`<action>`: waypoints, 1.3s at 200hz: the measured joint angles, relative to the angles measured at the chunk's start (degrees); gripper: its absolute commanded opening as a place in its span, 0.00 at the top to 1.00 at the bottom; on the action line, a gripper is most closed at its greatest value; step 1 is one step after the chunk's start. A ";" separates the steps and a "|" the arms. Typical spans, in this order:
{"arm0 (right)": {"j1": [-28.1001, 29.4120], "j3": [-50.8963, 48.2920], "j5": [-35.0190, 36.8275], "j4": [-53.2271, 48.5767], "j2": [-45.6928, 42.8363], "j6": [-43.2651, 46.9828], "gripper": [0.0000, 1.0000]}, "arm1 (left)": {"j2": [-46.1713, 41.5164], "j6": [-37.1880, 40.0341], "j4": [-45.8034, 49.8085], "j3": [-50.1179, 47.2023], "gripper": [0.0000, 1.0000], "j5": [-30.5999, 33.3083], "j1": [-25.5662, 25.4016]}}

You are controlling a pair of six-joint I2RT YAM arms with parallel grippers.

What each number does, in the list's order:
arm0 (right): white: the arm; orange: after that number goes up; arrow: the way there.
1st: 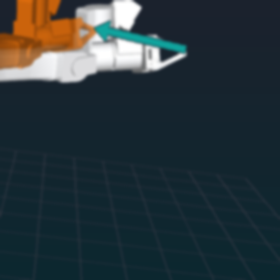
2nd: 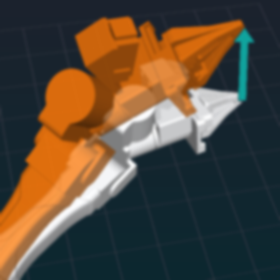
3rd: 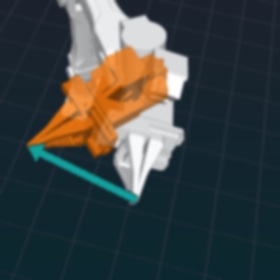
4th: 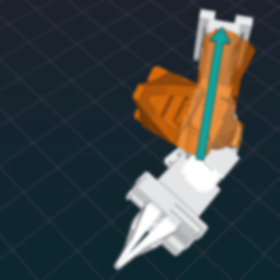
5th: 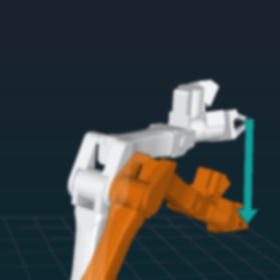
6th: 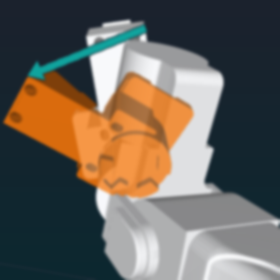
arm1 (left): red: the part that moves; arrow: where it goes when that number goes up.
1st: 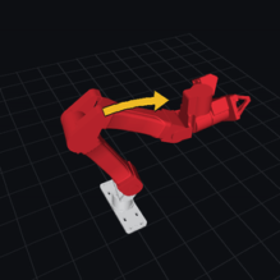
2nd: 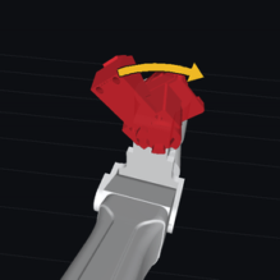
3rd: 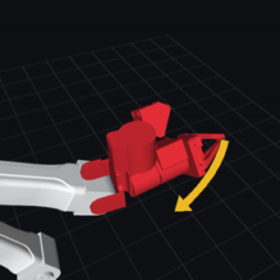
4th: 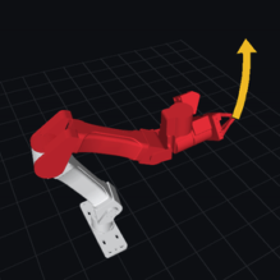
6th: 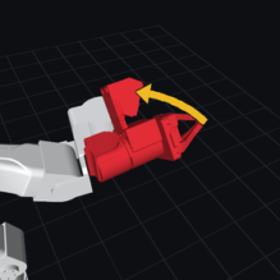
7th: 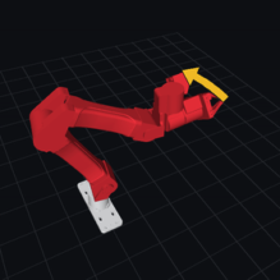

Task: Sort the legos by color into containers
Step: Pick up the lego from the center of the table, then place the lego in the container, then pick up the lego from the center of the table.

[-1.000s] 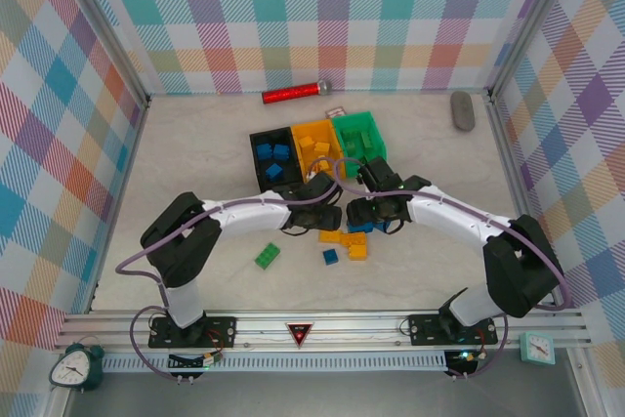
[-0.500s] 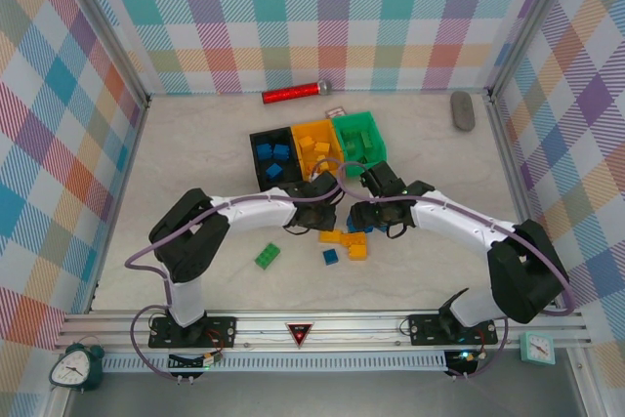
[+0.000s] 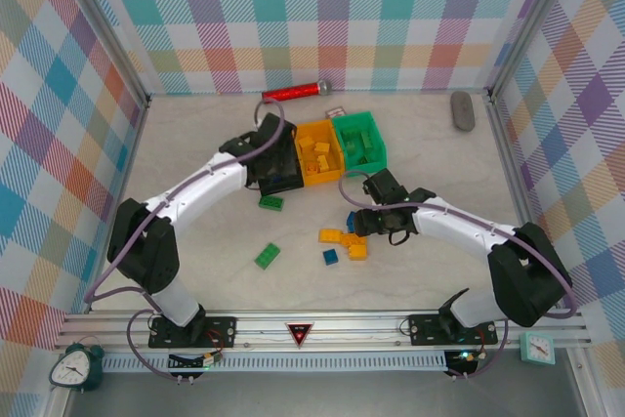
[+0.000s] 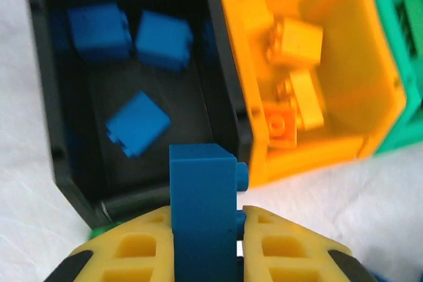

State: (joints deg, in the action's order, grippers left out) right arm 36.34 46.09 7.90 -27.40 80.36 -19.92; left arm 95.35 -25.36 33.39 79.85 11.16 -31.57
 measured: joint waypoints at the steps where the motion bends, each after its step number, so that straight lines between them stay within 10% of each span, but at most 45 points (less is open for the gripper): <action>1: -0.02 -0.04 0.02 0.00 -0.04 -0.02 0.29 | 0.09 0.04 0.00 0.15 0.80 0.07 0.09; 39: -0.02 -1.03 0.11 -0.20 -1.70 -0.66 0.28 | 4.55 0.79 1.33 6.03 0.38 2.01 2.91; 226: -7.58 1.79 0.44 3.39 7.61 -5.20 0.27 | -19.65 -0.79 -13.05 -24.20 0.35 -4.04 -5.29; 260: -7.87 2.95 -0.37 4.20 11.19 -5.25 0.43 | -20.11 -1.05 -13.25 -26.16 0.35 -3.52 -6.16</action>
State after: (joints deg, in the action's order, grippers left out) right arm 28.47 49.04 7.53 -23.20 91.55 -25.17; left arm 75.24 -26.41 20.14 53.69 7.64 -37.74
